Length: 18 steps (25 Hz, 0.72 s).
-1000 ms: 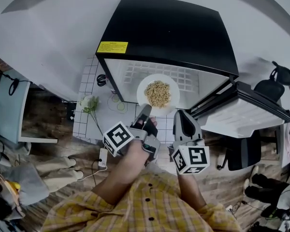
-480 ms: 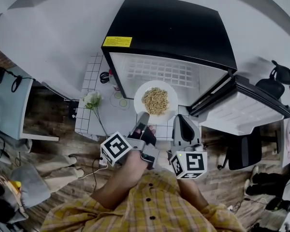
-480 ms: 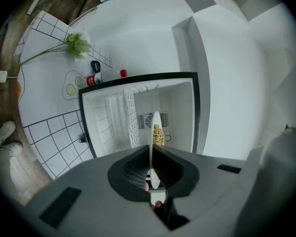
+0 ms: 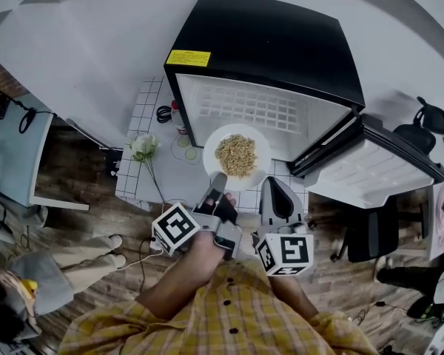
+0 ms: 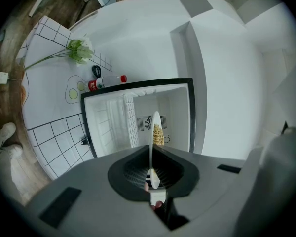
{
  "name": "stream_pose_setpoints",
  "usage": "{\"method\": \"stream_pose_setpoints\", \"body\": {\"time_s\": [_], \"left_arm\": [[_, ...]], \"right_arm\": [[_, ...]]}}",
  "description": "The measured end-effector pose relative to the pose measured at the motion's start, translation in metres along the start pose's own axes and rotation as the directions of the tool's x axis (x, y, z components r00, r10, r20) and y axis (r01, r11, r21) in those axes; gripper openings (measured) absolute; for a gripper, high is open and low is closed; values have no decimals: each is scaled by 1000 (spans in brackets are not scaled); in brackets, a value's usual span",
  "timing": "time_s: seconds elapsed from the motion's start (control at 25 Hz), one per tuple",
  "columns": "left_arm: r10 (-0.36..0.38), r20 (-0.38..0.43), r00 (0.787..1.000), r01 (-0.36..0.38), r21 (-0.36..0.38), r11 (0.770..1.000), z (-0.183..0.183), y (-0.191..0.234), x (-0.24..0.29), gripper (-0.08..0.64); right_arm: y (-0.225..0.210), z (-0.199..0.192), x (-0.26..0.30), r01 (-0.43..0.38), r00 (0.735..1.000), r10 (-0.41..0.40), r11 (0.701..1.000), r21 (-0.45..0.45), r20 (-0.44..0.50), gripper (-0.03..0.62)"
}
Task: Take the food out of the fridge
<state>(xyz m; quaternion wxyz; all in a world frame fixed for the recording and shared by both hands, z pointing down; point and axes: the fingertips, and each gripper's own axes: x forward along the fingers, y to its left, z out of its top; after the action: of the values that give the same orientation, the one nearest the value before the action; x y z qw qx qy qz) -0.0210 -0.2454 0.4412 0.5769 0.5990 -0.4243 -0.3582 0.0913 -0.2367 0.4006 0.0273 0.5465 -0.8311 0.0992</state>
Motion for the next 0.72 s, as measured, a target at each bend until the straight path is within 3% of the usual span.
{"method": "stream_pose_setpoints", "body": {"time_s": [0.32, 0.72], "left_arm": [[-22, 1, 1000, 22, 4, 1000, 2, -7, 2, 15], [22, -7, 1000, -22, -2, 1000, -1, 3, 2, 15]], "right_arm": [[-1, -1, 3, -2, 1000, 2, 1000, 5, 0, 7], [-6, -5, 2, 2, 1000, -2, 1000, 19, -11, 7]]}}
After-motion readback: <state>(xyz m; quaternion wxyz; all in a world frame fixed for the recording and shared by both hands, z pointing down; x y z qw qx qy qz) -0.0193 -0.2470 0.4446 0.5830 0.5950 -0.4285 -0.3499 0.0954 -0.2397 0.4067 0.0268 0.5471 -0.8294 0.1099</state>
